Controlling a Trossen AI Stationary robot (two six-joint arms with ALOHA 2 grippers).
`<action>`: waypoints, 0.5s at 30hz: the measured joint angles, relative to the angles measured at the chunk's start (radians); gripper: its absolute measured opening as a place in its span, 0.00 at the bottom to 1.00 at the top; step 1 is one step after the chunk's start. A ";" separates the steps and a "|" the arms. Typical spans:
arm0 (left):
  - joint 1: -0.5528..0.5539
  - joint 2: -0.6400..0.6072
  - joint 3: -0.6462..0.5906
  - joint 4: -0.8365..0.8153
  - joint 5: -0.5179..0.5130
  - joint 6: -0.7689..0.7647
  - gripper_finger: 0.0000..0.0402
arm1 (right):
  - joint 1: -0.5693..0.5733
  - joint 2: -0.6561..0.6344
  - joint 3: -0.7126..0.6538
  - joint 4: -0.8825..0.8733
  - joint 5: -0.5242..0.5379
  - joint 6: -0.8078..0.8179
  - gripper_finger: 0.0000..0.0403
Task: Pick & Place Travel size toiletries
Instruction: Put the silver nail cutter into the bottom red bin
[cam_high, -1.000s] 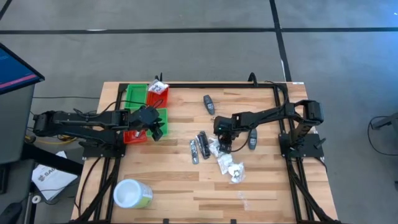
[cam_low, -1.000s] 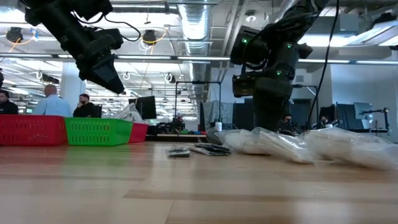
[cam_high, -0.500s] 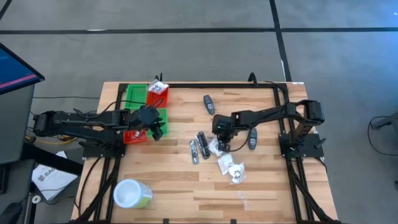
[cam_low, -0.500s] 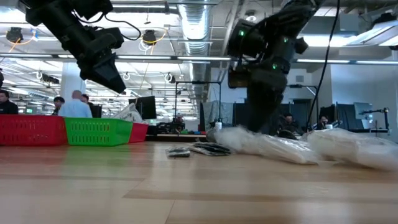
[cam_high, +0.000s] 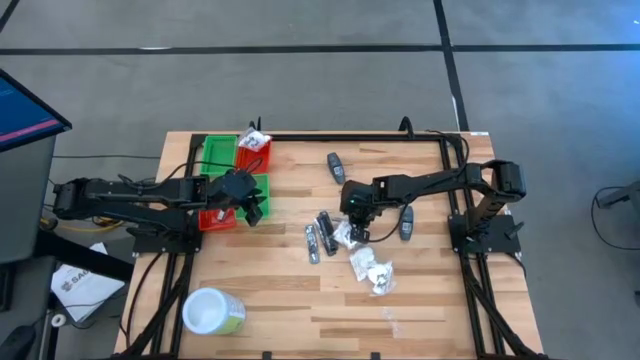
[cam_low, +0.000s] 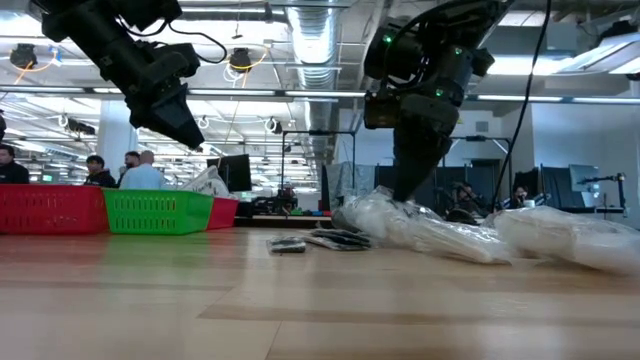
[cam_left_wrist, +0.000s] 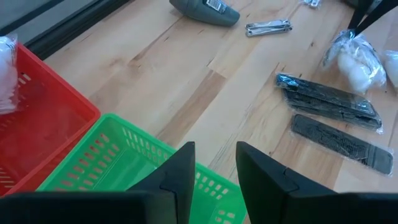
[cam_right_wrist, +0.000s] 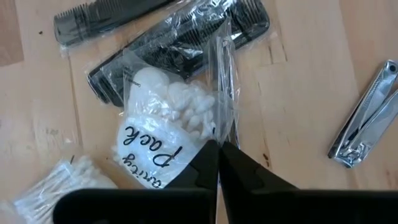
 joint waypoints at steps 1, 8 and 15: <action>0.000 0.000 0.000 0.000 0.000 0.000 0.27 | 0.000 0.000 0.000 0.003 0.000 -0.007 0.01; 0.000 0.000 0.000 0.001 0.000 0.000 0.27 | 0.000 0.000 0.000 0.027 0.000 -0.016 0.02; 0.000 0.000 0.000 0.006 0.000 0.000 0.27 | 0.000 0.000 0.000 0.035 -0.001 -0.017 0.04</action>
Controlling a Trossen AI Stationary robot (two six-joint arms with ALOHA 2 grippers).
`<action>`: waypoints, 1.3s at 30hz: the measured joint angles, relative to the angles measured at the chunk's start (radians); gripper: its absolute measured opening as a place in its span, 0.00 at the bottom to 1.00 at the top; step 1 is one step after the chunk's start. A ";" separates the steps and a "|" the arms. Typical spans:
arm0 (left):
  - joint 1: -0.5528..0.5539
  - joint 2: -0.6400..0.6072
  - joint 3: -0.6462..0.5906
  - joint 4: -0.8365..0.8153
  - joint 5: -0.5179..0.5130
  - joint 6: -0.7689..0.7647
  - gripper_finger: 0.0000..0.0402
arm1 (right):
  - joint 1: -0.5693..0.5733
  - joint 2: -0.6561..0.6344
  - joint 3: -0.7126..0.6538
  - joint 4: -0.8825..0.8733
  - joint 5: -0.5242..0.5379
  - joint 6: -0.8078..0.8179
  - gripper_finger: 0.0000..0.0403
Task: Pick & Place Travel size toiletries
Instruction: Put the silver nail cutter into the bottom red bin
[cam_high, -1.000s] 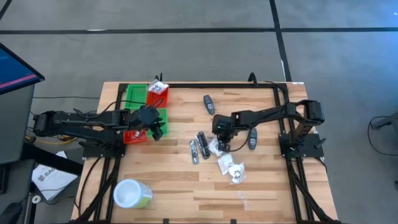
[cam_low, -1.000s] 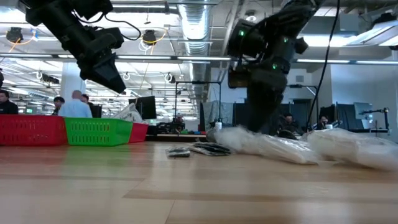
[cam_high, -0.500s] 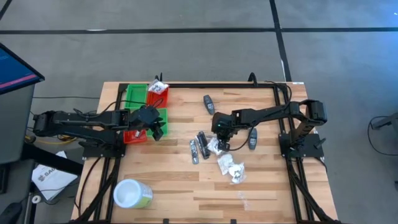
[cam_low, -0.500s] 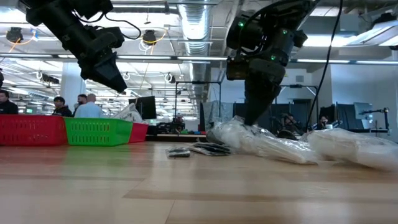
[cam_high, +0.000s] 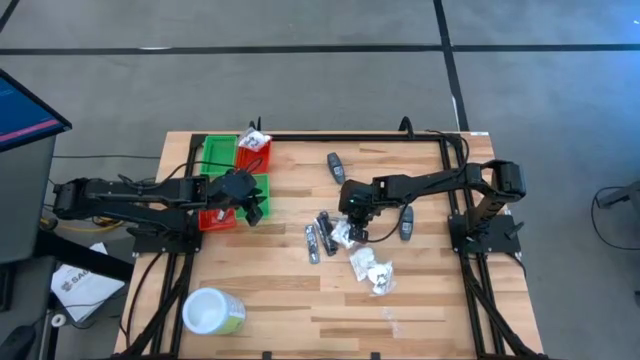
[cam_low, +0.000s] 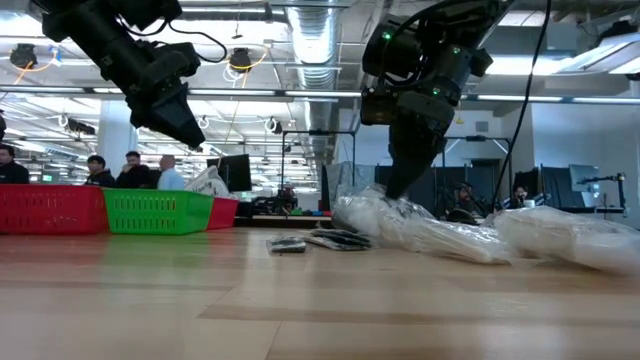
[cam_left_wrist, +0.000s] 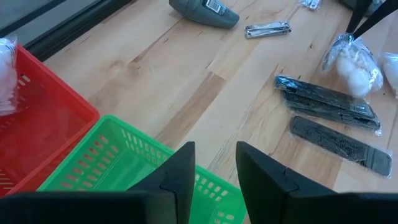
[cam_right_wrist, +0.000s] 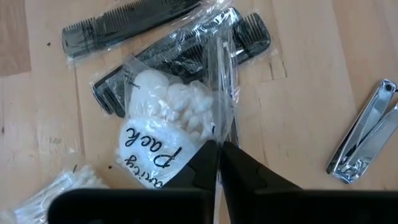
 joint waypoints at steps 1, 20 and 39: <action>0.000 0.000 0.000 0.000 0.000 0.000 0.27 | 0.000 0.000 0.000 0.000 0.000 0.000 0.05; 0.000 0.000 0.000 0.002 0.000 0.000 0.27 | 0.000 -0.001 -0.042 0.067 0.003 -0.024 0.21; 0.000 0.000 0.000 0.043 0.001 0.001 0.27 | -0.003 -0.001 0.056 0.132 0.064 -0.101 0.00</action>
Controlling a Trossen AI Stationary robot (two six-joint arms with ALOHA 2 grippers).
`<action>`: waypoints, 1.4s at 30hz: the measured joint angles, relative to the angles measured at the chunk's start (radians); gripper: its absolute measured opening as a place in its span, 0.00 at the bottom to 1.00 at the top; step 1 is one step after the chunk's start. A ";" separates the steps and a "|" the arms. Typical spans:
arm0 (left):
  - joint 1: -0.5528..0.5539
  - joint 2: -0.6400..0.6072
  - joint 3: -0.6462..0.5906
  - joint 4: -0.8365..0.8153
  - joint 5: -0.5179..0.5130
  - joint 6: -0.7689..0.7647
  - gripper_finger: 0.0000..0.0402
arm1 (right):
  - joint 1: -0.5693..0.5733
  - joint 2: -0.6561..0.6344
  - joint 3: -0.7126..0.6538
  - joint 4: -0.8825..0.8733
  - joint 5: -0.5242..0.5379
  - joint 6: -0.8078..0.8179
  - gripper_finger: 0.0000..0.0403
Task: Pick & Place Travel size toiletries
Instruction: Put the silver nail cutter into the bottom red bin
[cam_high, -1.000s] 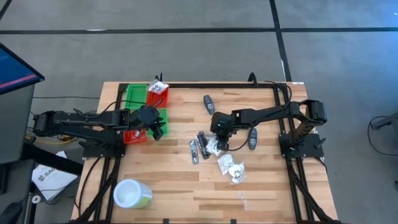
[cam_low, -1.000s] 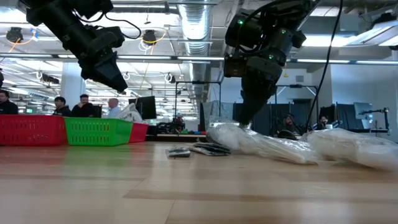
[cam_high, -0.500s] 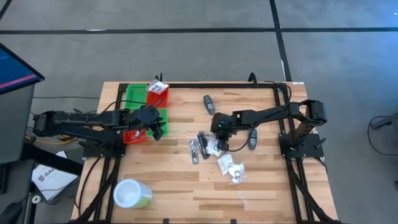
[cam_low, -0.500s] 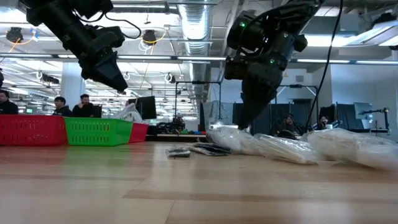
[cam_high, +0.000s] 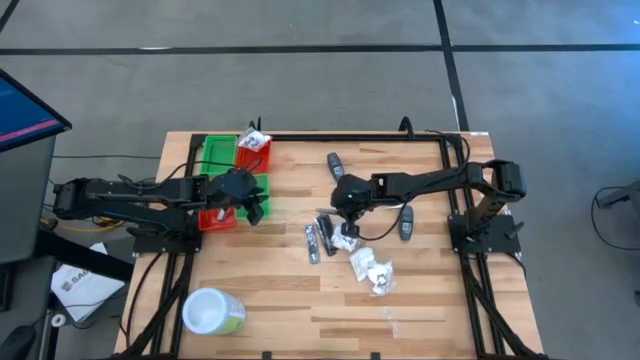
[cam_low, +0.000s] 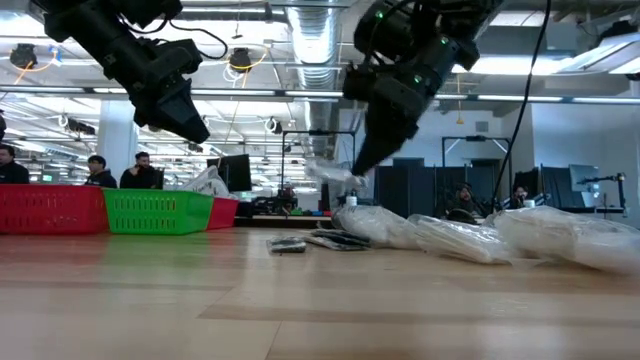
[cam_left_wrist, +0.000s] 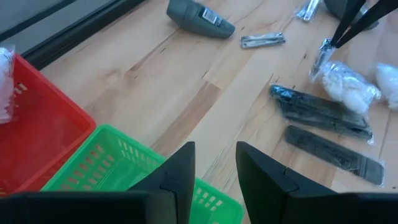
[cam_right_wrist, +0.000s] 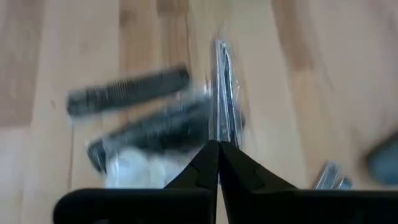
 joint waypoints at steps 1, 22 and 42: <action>0.000 0.000 0.000 0.012 0.008 0.006 0.27 | 0.000 0.000 0.014 0.005 0.000 -0.010 0.00; 0.000 0.000 0.000 0.315 0.224 0.130 0.27 | 0.002 0.000 0.206 0.068 0.000 -0.129 0.00; -0.028 0.184 0.000 0.672 0.320 0.164 0.27 | 0.015 0.000 0.208 0.144 -0.004 -0.135 0.00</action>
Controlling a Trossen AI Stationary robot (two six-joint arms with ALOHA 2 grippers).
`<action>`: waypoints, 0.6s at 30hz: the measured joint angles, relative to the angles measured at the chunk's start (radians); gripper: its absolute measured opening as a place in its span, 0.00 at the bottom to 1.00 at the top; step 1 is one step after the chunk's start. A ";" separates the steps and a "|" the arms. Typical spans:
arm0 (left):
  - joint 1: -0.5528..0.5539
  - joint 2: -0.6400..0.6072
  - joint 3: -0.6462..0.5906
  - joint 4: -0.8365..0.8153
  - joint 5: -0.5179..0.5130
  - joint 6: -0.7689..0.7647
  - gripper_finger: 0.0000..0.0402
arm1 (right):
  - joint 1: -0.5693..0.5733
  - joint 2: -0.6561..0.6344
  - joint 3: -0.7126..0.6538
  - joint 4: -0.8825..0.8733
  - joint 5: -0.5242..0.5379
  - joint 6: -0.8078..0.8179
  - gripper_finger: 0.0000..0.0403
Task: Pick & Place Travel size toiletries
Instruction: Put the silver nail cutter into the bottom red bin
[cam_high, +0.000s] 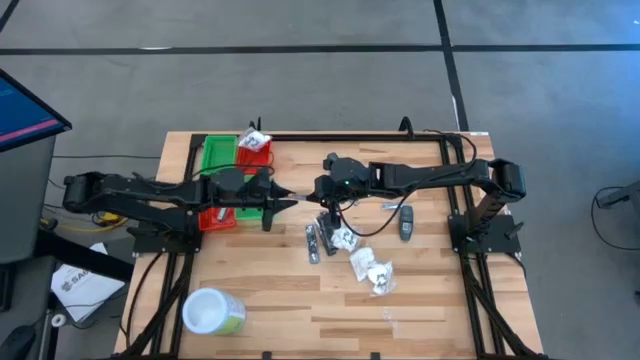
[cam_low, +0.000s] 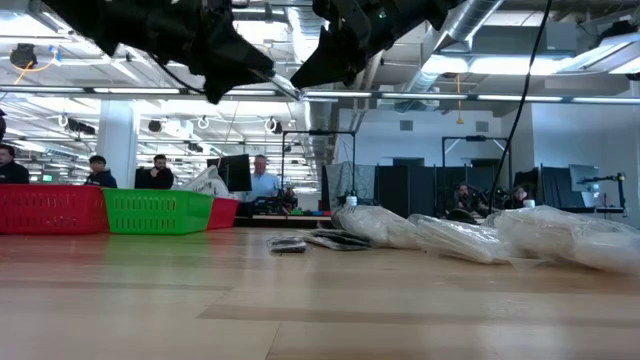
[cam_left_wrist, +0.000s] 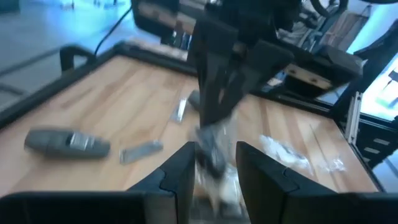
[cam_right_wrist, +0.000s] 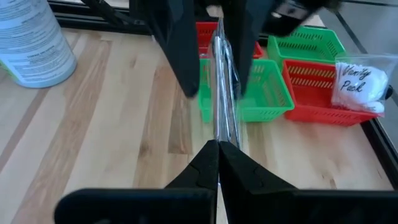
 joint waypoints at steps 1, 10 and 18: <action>-0.001 0.015 0.000 0.025 0.000 0.021 0.27 | 0.000 0.000 0.000 -0.001 -0.001 0.000 0.00; 0.006 0.048 0.000 0.069 0.002 0.052 0.17 | 0.000 0.000 0.000 -0.014 0.000 0.000 0.00; 0.006 0.047 0.000 0.062 -0.004 0.053 0.04 | 0.000 0.000 0.000 -0.016 0.000 0.000 0.00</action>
